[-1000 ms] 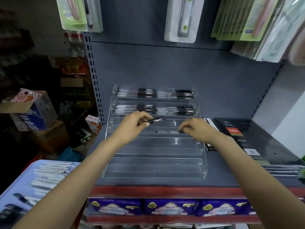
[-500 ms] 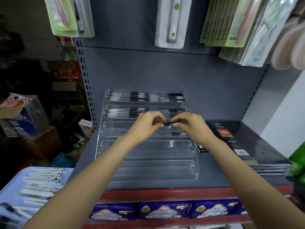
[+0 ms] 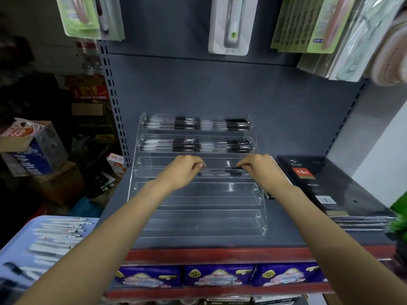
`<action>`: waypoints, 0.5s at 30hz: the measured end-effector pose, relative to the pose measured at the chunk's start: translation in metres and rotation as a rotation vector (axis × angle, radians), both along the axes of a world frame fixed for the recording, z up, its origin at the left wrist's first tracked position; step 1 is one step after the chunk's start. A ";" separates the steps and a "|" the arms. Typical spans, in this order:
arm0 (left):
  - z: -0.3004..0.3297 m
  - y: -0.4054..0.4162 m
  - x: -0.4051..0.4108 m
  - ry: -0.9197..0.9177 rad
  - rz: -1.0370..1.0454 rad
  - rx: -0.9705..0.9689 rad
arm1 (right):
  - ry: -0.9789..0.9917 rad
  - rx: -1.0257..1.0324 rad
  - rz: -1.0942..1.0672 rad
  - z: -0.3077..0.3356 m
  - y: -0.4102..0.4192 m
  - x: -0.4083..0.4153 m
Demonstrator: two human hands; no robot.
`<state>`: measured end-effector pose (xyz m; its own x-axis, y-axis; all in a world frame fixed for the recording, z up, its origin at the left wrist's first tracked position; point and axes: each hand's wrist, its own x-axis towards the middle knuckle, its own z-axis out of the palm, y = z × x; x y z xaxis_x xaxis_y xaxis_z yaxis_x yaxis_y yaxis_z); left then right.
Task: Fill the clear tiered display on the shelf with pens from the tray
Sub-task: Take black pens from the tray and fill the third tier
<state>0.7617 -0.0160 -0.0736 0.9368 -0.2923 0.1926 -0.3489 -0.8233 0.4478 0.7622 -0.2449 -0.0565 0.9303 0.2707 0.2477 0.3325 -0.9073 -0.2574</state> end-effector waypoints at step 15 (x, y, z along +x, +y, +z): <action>0.002 -0.022 -0.006 -0.025 -0.041 0.103 | -0.019 -0.259 0.056 0.001 0.012 -0.012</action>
<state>0.7556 -0.0381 -0.0712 0.9191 -0.3493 0.1822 -0.3927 -0.8495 0.3523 0.7505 -0.2332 -0.0552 0.9078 0.3784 0.1808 0.3868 -0.9221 -0.0124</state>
